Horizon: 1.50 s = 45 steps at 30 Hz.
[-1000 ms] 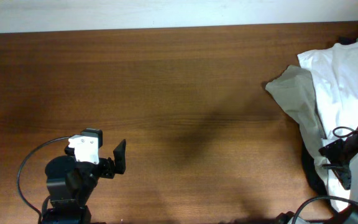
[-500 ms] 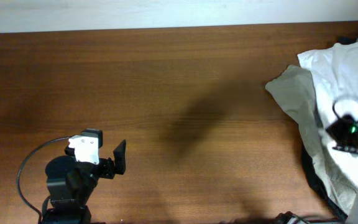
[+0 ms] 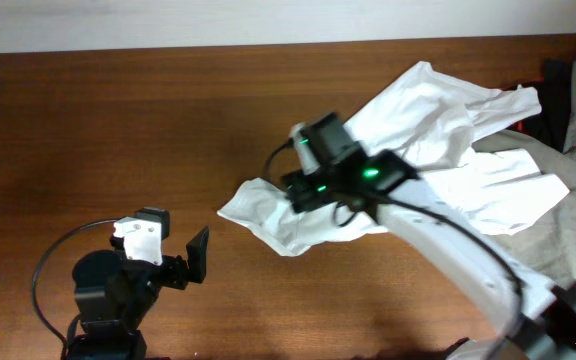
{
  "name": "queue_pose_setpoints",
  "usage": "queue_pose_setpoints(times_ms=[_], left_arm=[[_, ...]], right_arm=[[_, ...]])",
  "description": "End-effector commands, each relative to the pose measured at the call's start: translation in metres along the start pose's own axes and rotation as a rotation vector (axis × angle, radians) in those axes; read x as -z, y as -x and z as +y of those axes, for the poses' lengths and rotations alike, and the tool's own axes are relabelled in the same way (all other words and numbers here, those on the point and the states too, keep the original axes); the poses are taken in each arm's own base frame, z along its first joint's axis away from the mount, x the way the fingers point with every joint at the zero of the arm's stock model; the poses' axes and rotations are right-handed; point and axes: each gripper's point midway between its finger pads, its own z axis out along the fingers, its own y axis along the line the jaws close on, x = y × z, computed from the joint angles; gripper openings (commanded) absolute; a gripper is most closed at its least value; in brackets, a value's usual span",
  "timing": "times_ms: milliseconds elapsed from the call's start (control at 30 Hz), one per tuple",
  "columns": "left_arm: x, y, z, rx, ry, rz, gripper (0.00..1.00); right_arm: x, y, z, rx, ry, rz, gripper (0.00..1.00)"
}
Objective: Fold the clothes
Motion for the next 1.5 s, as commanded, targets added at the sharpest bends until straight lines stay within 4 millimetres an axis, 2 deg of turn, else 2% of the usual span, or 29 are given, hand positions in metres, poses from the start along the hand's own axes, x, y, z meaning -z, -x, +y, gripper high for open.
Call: queue_pose_setpoints(times_ms=[0,67,100,200,267,300,433,533,567,633,700,767,800,833,867,900,967,1000,1033,1067,1100,1133,1167,1200,1267,1300,1333,1367,1467], left_arm=[[0.002,0.006,-0.013,0.146,-0.074,-0.009,0.99],[-0.004,-0.003,-0.016,0.260,-0.104,0.041,0.99],[-0.012,-0.011,-0.016,0.362,-0.111,0.095,0.99],[-0.042,-0.048,-0.017,0.591,-0.104,0.300,0.99],[-0.061,-0.062,-0.035,0.588,-0.180,0.393,0.99],[-0.085,-0.080,-0.059,0.547,-0.246,0.476,0.99],[-0.124,-0.125,-0.117,0.550,-0.343,0.624,0.99],[-0.134,-0.151,-0.128,0.565,-0.290,0.680,0.99],[-0.141,-0.152,-0.125,0.533,-0.251,0.649,0.92],[-0.153,-0.144,-0.122,0.485,-0.199,0.561,0.35],[-0.160,-0.137,-0.113,0.473,-0.154,0.508,0.00],[-0.167,-0.112,-0.104,0.366,-0.157,0.421,0.00],[-0.168,-0.093,-0.096,0.323,-0.156,0.374,0.00],[-0.166,-0.066,-0.071,0.311,-0.088,0.318,0.00],[-0.159,-0.038,-0.034,0.332,0.027,0.263,0.00],[-0.152,-0.022,-0.011,0.340,0.091,0.226,0.00],[-0.112,0.031,0.074,0.375,0.285,0.088,0.00],[-0.100,0.037,0.102,0.414,0.350,0.050,0.00],[-0.085,0.034,0.143,0.473,0.445,0.023,0.00],[-0.079,0.033,0.161,0.497,0.486,0.004,0.03],[-0.076,0.031,0.179,0.520,0.517,-0.014,0.53],[-0.078,0.028,0.181,0.535,0.495,-0.006,0.99],[-0.087,0.022,0.161,0.561,0.367,0.040,0.99],[-0.095,0.012,0.127,0.594,0.207,0.120,0.99],[-0.094,-0.026,0.064,0.670,0.011,0.346,0.99],[-0.092,-0.041,0.049,0.681,-0.007,0.424,0.99],[-0.084,-0.072,0.006,0.676,-0.059,0.605,0.99],[-0.085,-0.082,-0.015,0.668,-0.088,0.665,0.99],[-0.098,-0.125,-0.060,0.728,-0.005,0.840,0.99]], right_arm=[[0.108,0.033,-0.085,-0.187,-0.234,-0.236,0.98],[0.155,0.003,-0.130,-0.313,-0.311,-0.245,0.99],[0.168,-0.012,-0.145,-0.364,-0.347,-0.229,0.99],[0.181,-0.040,-0.172,-0.463,-0.412,-0.172,0.99],[0.181,-0.045,-0.175,-0.475,-0.420,-0.155,0.99],[0.181,-0.046,-0.175,-0.476,-0.420,-0.149,0.99],[0.181,-0.049,-0.175,-0.477,-0.422,-0.137,0.99],[0.181,-0.050,-0.175,-0.477,-0.426,-0.137,0.99],[0.181,-0.050,-0.175,-0.477,-0.425,-0.137,0.99],[0.181,-0.050,-0.175,-0.477,-0.426,-0.134,0.99],[0.181,-0.053,-0.176,-0.478,-0.435,-0.125,0.99],[0.184,-0.058,-0.181,-0.480,-0.472,-0.112,0.99],[0.184,-0.059,-0.183,-0.480,-0.484,-0.109,0.99],[0.186,-0.060,-0.185,-0.480,-0.500,-0.106,0.99],[0.186,-0.061,-0.185,-0.480,-0.502,-0.104,0.99],[0.186,-0.061,-0.185,-0.480,-0.502,-0.102,0.99],[0.182,-0.062,-0.186,-0.481,-0.502,-0.087,0.99],[0.178,-0.062,-0.187,-0.482,-0.503,-0.073,0.99],[0.173,-0.063,-0.188,-0.483,-0.501,-0.051,0.99],[0.169,-0.064,-0.189,-0.484,-0.501,-0.035,0.99],[0.167,-0.064,-0.189,-0.485,-0.502,-0.025,0.99],[0.166,-0.065,-0.190,-0.485,-0.502,-0.018,0.99],[0.165,-0.065,-0.190,-0.485,-0.502,-0.013,0.99],[0.164,-0.065,-0.190,-0.486,-0.502,-0.013,0.99],[0.164,-0.065,-0.190,-0.486,-0.502,-0.013,0.99],[0.164,-0.065,-0.190,-0.486,-0.502,-0.012,0.99],[0.164,-0.066,-0.190,-0.486,-0.502,-0.008,0.99],[0.164,-0.068,-0.189,-0.487,-0.501,-0.002,0.99],[0.164,-0.073,-0.188,-0.488,-0.500,0.022,0.99]])
